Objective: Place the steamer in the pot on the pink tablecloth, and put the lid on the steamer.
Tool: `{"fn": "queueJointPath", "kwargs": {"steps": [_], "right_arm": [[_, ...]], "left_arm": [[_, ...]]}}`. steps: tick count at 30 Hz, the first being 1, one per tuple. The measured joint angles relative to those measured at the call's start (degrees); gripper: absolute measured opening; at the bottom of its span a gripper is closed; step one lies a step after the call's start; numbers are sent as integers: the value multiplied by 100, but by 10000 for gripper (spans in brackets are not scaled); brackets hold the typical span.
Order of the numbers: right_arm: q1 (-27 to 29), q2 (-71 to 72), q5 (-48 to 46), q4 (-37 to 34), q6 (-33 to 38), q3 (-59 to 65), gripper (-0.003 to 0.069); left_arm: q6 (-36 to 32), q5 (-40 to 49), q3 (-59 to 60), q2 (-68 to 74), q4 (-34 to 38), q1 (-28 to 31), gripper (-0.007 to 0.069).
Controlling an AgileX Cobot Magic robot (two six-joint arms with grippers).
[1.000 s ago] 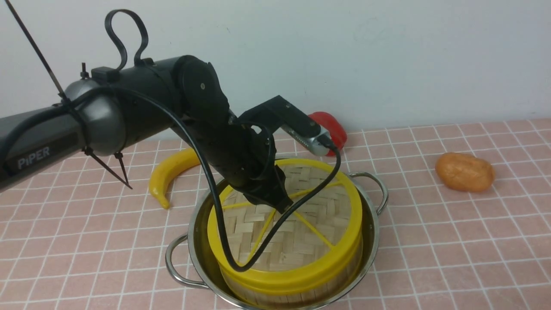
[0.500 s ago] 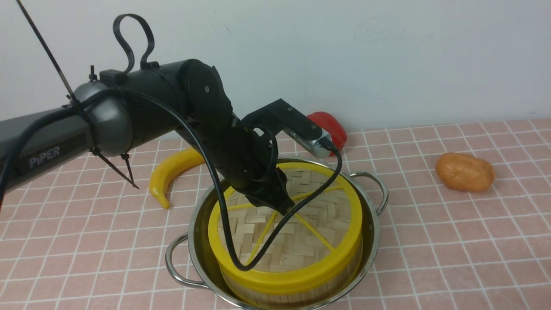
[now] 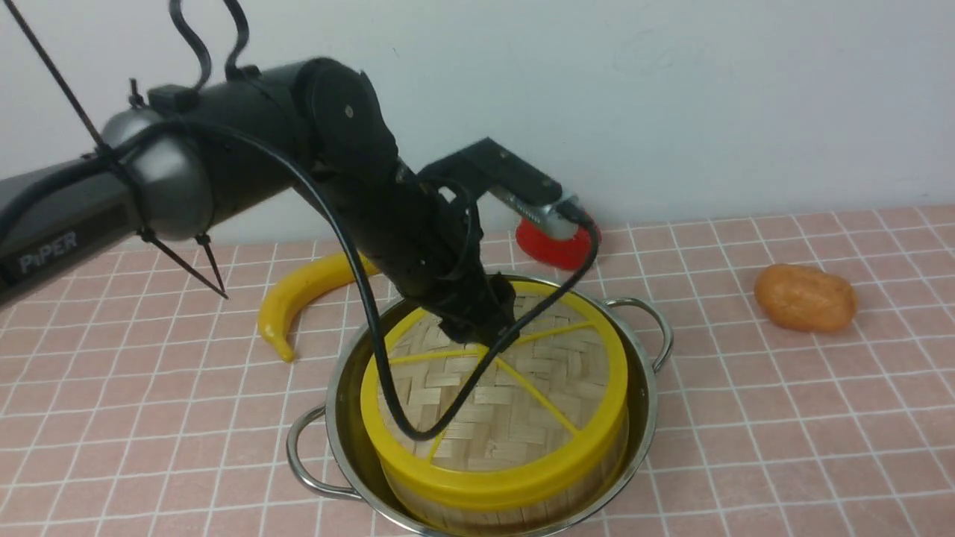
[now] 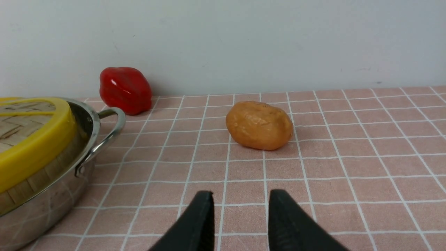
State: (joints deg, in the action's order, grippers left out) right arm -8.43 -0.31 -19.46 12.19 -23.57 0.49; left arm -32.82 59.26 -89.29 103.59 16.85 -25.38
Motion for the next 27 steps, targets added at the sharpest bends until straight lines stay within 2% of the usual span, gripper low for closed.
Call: {"fn": "queueJointPath", "kwargs": {"steps": [1,3,4,5,7,9,13,22,26,27], "right_arm": [[0,0,0,0,0,0,241],[0,0,0,0,0,0,241],[0,0,0,0,0,0,241],[0,0,0,0,0,0,242],[0,0,0,0,0,0,242],[0,0,0,0,0,0,242],[0,0,0,0,0,0,242],[0,0,5,0,0,0,242],[0,0,11,0,0,0,242],[0,0,21,0,0,0,242]], "left_arm": [[118,85,-86,-122,-103,0,382],[430,223,-301,-421,-340,0,248],[628,254,-389,-736,-552,0,141],[763,243,-434,-924,-659,6,71],[1145,166,-472,-1396,-795,37,1],[1445,-15,-477,-1769,-854,45,-20],[1619,-439,-480,-2387,-862,45,-23],[1527,-1010,-413,-2749,-850,88,-22],[1365,-1205,194,-2966,-766,354,-22],[1246,-1375,965,-3280,-735,679,-20]]}}
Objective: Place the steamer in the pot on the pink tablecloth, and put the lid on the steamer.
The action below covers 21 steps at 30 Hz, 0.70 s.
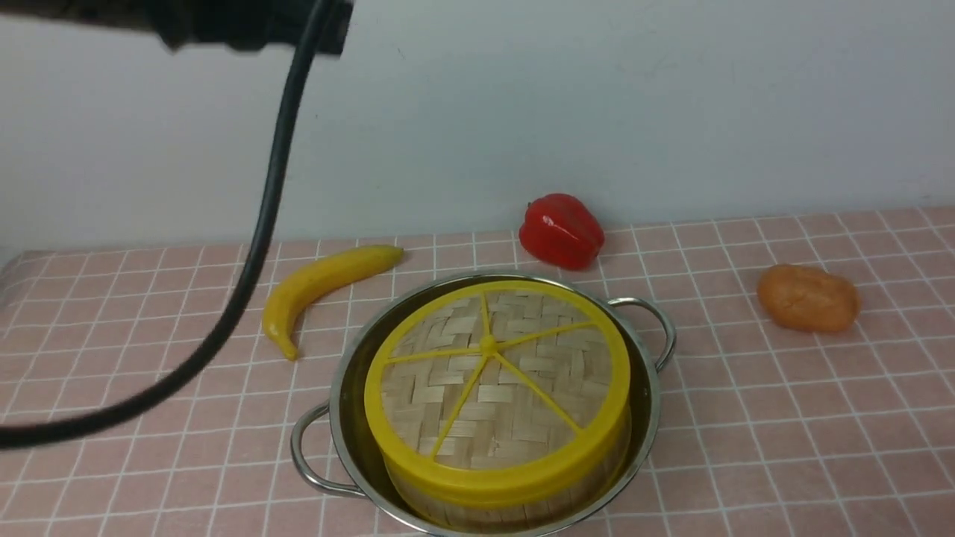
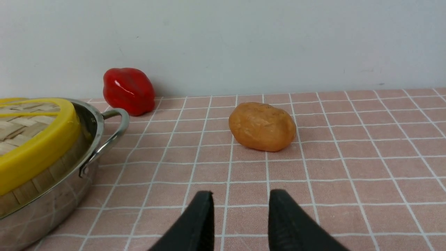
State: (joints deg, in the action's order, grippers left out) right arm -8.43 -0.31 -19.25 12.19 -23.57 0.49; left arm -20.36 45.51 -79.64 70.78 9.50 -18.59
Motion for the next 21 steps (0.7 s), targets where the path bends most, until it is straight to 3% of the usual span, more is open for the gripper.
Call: {"fn": "queueJointPath", "kwargs": {"steps": [5,9,16,21], "right_arm": [[0,0,0,0,0,0,242],[0,0,0,0,0,0,242],[0,0,0,0,0,0,242],[0,0,0,0,0,0,242]], "left_arm": [[-122,-807,1955,-958,468,995,-18],[-703,-2048,4392,-2532,1058,1909,-8],[-913,-3040,7026,-4795,1309,2544,1],[-914,-3345,7885,-5856,1350,2632,11]]}}
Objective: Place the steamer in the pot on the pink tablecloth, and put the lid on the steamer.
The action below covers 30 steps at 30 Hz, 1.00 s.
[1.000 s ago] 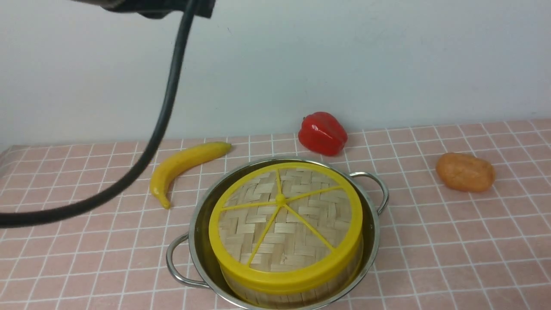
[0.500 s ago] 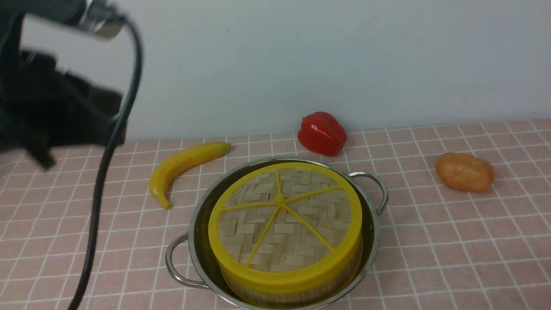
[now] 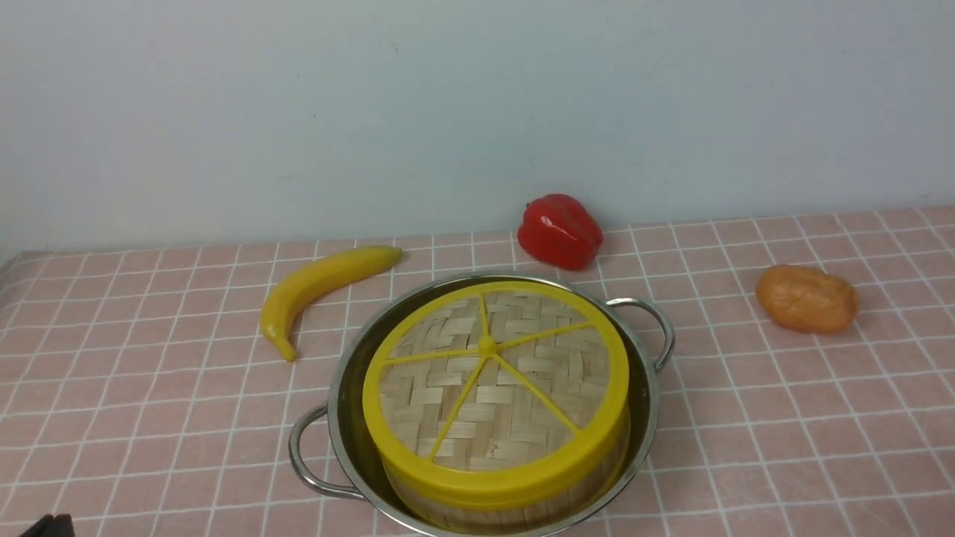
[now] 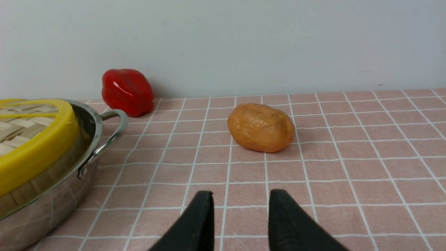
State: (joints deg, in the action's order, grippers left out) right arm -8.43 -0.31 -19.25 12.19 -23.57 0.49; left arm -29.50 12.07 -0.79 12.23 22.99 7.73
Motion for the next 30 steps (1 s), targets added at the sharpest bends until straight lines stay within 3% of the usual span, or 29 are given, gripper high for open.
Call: {"fn": "queueJointPath", "kwargs": {"steps": [9,25,27,30], "right_arm": [[0,0,0,5,0,0,242],[0,0,20,0,0,0,242],[0,0,20,0,0,0,242],[0,0,20,0,0,0,242]], "left_arm": [[-266,715,122,-1157,-499,0,22],[-195,608,122,-1219,-322,0,43],[77,613,122,-1221,-552,0,50],[1020,664,122,-1221,-1290,0,54]]}}
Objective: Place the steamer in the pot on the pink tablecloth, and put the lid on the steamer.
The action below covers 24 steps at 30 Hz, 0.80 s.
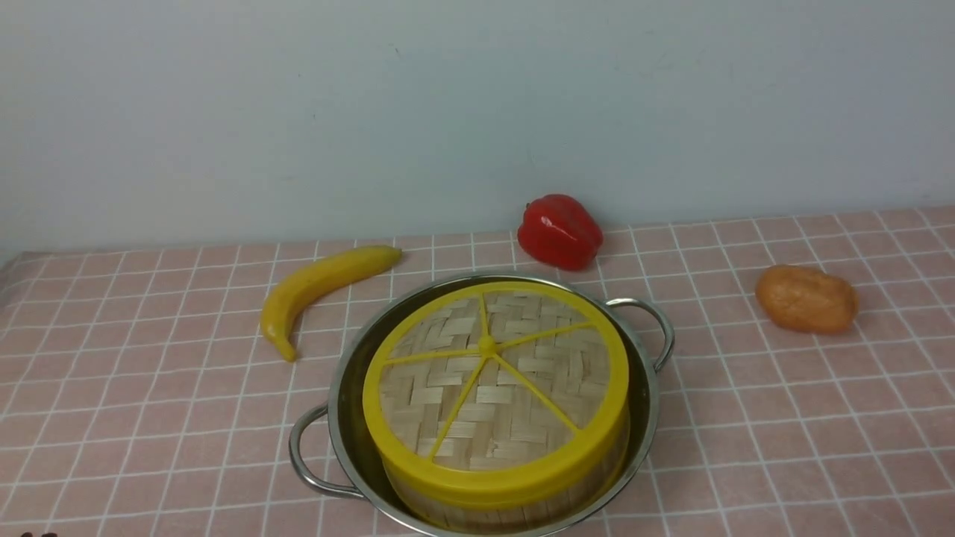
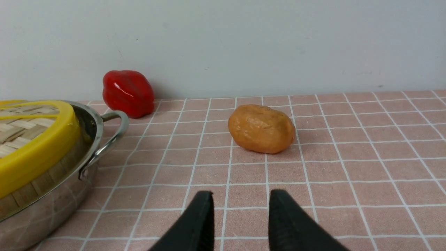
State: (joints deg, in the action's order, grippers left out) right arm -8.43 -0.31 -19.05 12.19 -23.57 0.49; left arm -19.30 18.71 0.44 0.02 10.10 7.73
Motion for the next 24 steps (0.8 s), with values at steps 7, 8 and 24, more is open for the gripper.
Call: {"fn": "queueJointPath", "kwargs": {"steps": [7,8,24], "right_arm": [[0,0,0,0,0,0,242],[0,0,0,0,0,0,242],[0,0,0,0,0,0,242]], "left_arm": [[1312,70,0,0,-1054,0,64],[1351,70,0,0,-1067,0,64],[1569,71,0,0,-1179,0,86]]}}
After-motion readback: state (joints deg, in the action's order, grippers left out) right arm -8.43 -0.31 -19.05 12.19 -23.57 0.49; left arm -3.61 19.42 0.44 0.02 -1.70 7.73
